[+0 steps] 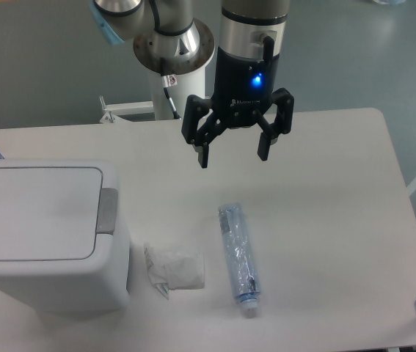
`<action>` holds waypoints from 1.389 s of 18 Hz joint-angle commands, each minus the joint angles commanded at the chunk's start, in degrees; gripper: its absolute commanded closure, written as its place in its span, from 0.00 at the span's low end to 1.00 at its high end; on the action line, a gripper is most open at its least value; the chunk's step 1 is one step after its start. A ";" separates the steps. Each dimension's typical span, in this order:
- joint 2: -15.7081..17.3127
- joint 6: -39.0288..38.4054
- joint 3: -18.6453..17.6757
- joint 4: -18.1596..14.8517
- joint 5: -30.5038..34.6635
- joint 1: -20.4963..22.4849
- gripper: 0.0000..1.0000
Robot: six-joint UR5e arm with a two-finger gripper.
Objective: Open the trash can
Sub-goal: 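Move the open gripper down toward the trash can lid's edge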
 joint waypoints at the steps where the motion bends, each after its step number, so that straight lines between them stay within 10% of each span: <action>1: 0.00 0.09 -0.09 0.00 0.26 0.00 0.00; 25: -5.01 -8.17 -3.16 5.63 -4.83 -10.10 0.00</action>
